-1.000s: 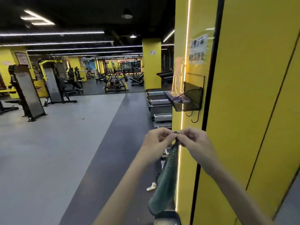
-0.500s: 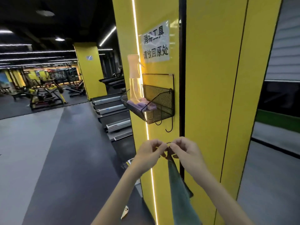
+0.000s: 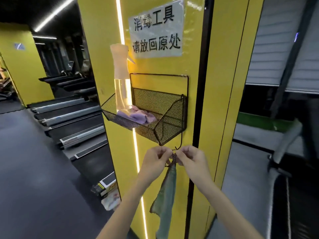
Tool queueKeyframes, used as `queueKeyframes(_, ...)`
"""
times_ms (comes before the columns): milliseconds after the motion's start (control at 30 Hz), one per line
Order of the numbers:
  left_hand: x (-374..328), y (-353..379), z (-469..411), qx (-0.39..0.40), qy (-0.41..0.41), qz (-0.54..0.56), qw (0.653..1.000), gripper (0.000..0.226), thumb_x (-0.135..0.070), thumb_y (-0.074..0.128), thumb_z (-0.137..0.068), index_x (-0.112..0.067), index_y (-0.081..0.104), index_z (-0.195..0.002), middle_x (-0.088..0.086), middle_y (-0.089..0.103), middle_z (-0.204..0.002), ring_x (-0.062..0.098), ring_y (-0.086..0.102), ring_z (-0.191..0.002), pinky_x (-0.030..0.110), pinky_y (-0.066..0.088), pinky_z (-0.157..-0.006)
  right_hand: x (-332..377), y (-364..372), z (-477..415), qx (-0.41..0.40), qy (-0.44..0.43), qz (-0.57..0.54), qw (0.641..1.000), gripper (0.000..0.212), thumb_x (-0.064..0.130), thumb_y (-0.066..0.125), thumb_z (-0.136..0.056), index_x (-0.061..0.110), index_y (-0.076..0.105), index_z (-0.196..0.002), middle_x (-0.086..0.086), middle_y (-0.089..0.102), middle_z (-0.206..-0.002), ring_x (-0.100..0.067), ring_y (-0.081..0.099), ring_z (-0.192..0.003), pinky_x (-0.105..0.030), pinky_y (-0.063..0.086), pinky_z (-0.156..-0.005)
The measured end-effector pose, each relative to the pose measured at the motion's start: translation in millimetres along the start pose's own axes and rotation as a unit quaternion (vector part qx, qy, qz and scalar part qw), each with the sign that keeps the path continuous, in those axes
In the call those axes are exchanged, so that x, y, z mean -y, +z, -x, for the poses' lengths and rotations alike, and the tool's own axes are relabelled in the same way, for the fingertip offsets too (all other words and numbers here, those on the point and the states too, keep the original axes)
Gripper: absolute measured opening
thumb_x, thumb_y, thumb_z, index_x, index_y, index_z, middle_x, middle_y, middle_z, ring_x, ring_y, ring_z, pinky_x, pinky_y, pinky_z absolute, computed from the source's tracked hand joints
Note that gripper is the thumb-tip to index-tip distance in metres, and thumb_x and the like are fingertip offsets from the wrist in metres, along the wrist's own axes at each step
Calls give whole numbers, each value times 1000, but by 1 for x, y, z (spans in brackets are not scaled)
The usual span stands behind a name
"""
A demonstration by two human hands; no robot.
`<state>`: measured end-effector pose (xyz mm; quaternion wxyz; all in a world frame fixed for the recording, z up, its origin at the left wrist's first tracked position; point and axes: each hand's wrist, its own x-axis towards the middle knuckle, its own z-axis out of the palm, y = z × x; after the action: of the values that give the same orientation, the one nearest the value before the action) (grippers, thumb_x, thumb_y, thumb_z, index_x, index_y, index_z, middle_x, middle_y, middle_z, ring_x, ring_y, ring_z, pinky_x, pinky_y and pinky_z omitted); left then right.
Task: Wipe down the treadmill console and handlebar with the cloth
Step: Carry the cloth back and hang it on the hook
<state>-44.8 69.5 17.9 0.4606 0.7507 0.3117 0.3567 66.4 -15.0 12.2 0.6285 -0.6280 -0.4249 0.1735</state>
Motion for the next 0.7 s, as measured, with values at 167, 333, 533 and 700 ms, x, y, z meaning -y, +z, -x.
queueKeyframes(167, 12, 2, -24, 37, 1, -5, 999, 27, -25, 58, -95, -14, 62, -71, -6, 58, -59, 4, 54, -55, 21, 43, -61, -6, 11, -8, -76, 16, 20, 997, 21, 10, 59, -93, 10, 65, -73, -5, 66, -68, -21, 62, -68, -46, 55, -74)
queueKeyframes(333, 19, 8, -40, 33, -7, 42, 999, 25, -25, 63, -93, -12, 65, -71, 4, 60, -65, 19, 56, -64, 40, 48, -65, -7, 18, -19, -128, 31, 52, 990, 20, 8, 59, -92, 10, 64, -73, -7, 65, -67, -18, 60, -65, -42, 54, -69)
queueKeyframes(533, 45, 17, -48, 85, -5, 57, 995, 31, -46, 62, -82, -16, 60, -71, -5, 58, -63, 13, 54, -61, 44, 48, -62, -19, 22, -16, -155, 60, 124, 978, 26, 9, 60, -90, 19, 64, -66, 1, 66, -64, -17, 64, -65, -38, 55, -66)
queueKeyframes(700, 52, 19, -49, 80, -14, 27, 996, 34, -49, 63, -83, -15, 69, -87, -7, 68, -80, 11, 65, -73, 33, 54, -70, -20, 23, -10, -149, 38, 153, 976, 20, 12, 62, -90, 19, 67, -73, 7, 67, -69, -5, 63, -66, -25, 54, -64)
